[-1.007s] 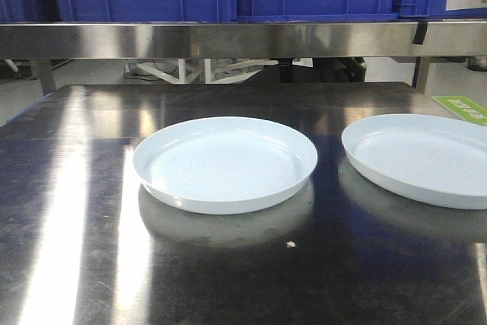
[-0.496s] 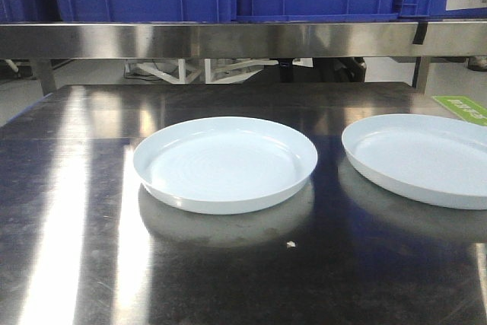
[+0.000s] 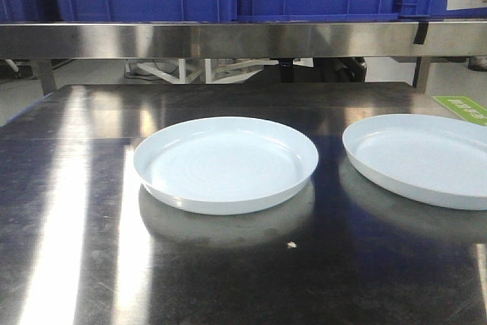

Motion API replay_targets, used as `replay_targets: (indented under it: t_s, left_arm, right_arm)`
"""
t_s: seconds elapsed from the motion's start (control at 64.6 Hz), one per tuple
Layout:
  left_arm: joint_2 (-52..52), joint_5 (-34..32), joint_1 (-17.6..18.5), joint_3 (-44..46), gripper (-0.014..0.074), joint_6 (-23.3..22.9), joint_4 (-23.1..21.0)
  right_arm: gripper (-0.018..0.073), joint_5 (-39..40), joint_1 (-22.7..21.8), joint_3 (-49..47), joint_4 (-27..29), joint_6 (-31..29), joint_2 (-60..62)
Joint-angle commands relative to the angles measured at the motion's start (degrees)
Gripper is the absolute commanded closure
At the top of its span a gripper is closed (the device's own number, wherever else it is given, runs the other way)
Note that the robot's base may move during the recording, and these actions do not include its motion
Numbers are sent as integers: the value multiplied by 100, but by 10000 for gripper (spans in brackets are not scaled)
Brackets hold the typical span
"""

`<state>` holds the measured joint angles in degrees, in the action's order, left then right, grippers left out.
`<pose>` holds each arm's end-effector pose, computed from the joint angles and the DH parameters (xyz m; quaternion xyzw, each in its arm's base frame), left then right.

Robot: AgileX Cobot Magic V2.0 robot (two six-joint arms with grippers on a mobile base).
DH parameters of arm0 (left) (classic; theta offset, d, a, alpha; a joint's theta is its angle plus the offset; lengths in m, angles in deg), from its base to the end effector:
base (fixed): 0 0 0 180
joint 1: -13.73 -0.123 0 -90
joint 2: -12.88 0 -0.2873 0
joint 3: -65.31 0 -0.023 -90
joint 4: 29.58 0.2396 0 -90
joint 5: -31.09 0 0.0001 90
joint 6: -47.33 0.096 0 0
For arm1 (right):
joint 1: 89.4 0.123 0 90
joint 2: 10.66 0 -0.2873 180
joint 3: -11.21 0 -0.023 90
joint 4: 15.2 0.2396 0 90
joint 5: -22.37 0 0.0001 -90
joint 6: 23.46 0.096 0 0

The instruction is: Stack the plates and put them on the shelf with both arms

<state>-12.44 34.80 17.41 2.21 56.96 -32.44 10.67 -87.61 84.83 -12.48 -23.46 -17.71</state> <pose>0.0749 -0.0051 0.2718 0.0667 0.7170 0.0176 0.6936 0.0434 0.0023 0.2158 0.0022 0.7215 0.0304 0.6917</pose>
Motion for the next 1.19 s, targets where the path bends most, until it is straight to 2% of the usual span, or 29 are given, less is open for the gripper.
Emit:
replay_targets:
  t_s: [0.0, 0.139, 0.527, 0.821, 0.976, 1.177]
  left_arm:
    - [-32, -460, -15, 159, 516, -31, 5]
    - [-32, -460, -15, 159, 516, -31, 5]
    - [-32, -460, -15, 159, 516, -31, 5]
    - [-32, -460, -15, 159, 516, -31, 5]
    - [-32, -460, -15, 159, 516, -31, 5]
    - [-32, -460, -15, 159, 516, -31, 5]
  right_arm:
    - [512, -111, 1, -541, -62, -38, -30]
    - [512, -911, 1, -1109, -62, -38, -486]
    - [512, -279, 1, -1682, -62, -38, -2154]
    - [501, -572, 1, -2584, -57, -38, -4141]
    - [501, -1158, 1, -3198, -57, -38, -5070]
    - [501, -2418, -11, -4153, -57, -38, -6168]
